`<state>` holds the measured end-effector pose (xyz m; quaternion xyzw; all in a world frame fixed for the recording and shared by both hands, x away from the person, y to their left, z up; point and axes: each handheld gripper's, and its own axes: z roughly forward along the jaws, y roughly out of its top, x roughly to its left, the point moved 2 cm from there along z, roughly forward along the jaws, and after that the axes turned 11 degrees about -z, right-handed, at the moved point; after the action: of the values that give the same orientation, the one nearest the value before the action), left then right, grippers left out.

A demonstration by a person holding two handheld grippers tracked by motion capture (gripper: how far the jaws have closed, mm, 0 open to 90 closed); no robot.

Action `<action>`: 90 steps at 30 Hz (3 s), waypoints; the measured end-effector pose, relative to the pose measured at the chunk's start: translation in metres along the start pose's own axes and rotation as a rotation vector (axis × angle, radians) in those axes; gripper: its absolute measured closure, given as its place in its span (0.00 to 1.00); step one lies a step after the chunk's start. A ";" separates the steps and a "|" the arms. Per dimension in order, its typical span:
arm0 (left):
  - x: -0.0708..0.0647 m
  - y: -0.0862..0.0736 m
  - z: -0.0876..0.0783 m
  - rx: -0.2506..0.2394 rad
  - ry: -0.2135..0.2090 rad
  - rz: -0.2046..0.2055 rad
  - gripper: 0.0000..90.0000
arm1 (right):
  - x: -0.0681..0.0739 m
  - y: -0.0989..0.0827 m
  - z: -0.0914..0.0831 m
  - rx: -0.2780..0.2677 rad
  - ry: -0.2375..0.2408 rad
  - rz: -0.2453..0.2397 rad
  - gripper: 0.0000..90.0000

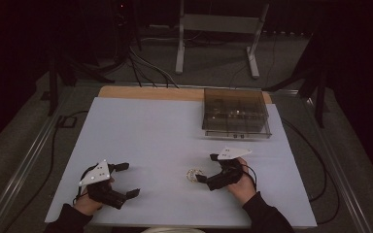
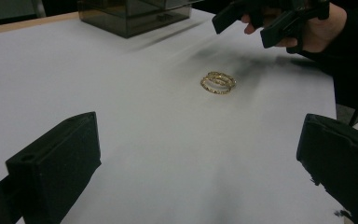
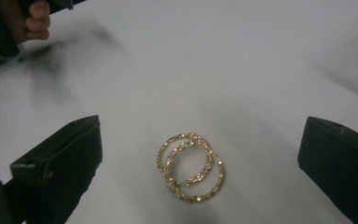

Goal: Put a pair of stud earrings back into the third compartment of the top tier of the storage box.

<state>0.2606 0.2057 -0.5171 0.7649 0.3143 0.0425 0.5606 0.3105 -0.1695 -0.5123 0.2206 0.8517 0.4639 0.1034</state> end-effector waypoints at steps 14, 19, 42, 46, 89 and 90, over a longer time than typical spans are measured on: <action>0.000 0.000 0.001 0.002 -0.001 -0.002 0.01 | 0.015 -0.002 0.018 0.067 -0.037 0.062 0.30; 0.000 0.000 0.001 0.004 0.000 -0.001 0.01 | 0.022 -0.004 0.025 0.112 -0.010 0.091 0.54; 0.000 0.000 0.001 0.007 -0.001 0.002 0.01 | 0.022 -0.007 0.039 0.213 -0.035 0.120 0.94; 0.000 0.000 0.002 0.008 -0.003 0.004 0.01 | 0.025 -0.007 0.038 0.208 -0.027 0.112 0.95; 0.001 -0.001 0.002 0.009 -0.007 -0.001 0.01 | 0.029 0.022 -0.003 0.127 -0.022 0.049 0.95; 0.001 -0.001 0.002 0.009 -0.007 -0.001 0.01 | 0.029 0.022 -0.003 0.127 -0.022 0.049 0.95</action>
<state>0.2619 0.2044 -0.5188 0.7673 0.3130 0.0381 0.5585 0.2899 -0.1477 -0.4910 0.2526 0.8725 0.4091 0.0870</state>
